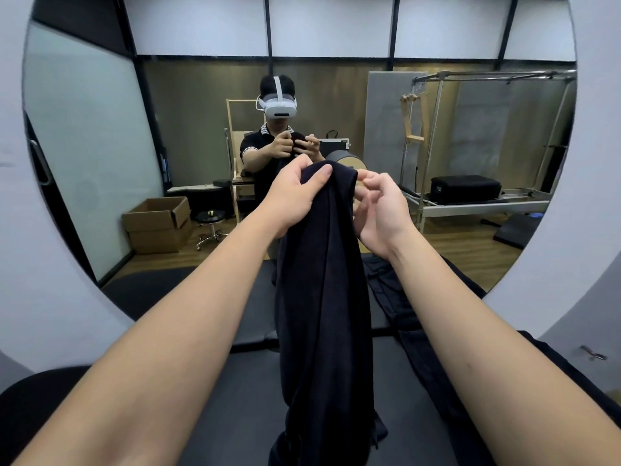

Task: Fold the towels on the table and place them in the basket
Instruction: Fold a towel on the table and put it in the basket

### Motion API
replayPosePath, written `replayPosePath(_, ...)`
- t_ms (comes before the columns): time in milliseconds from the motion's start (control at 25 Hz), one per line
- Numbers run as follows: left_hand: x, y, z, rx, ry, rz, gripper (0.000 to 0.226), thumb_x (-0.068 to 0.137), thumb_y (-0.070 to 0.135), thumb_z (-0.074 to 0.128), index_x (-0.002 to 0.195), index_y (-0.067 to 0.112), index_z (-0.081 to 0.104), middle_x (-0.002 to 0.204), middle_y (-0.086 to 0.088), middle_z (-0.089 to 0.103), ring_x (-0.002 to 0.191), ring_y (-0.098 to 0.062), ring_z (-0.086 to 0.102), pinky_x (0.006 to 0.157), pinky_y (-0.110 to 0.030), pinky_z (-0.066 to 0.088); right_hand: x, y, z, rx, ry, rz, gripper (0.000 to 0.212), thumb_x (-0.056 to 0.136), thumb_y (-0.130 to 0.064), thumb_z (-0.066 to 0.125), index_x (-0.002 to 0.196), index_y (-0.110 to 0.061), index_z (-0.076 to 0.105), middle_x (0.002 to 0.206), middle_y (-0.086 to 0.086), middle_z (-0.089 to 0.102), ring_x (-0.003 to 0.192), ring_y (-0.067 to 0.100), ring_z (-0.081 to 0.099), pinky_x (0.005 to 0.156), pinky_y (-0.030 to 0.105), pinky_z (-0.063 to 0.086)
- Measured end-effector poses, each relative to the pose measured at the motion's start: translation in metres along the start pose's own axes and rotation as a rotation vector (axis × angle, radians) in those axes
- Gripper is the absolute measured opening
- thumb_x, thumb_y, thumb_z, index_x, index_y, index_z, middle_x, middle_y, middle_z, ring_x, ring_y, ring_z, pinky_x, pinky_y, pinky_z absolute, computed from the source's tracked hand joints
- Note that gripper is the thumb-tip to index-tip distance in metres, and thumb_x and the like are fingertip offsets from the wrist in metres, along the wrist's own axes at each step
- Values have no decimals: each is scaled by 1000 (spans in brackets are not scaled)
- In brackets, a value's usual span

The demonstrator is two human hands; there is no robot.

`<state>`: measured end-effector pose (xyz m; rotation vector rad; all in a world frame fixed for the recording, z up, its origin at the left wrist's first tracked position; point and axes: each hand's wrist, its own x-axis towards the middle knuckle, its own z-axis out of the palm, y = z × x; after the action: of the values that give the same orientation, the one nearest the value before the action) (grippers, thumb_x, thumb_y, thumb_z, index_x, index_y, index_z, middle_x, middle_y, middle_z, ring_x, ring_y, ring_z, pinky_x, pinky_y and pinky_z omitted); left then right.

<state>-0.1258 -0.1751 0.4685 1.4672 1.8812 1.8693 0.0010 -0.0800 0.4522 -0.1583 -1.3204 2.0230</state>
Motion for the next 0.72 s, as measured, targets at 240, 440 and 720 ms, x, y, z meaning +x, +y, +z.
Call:
replayPosePath(240,-7,-1,8,-104,-73,-123,29,101,38,59,79,21,50,71,3,56,63,-10,51,58,-29,42,3,17,2,-316,147,-250,14,97,-2,63,111,2,65,105,22,71,98,30,68,97,58,54)
replayPosePath(440,-9,13,-1,-411,-251,-491,27,106,30,48,113,10,64,95,-9,64,76,-17,63,65,-26,53,0,17,-3,-422,169,-399,13,98,-2,60,102,-11,69,96,6,72,92,15,66,88,40,57)
replayPosePath(720,-15,25,-5,-355,-446,-495,12,101,12,56,100,4,66,77,-3,70,60,-10,66,56,-22,55,8,21,-15,-465,213,-467,15,96,-10,63,97,-23,72,102,9,74,98,25,69,91,44,58)
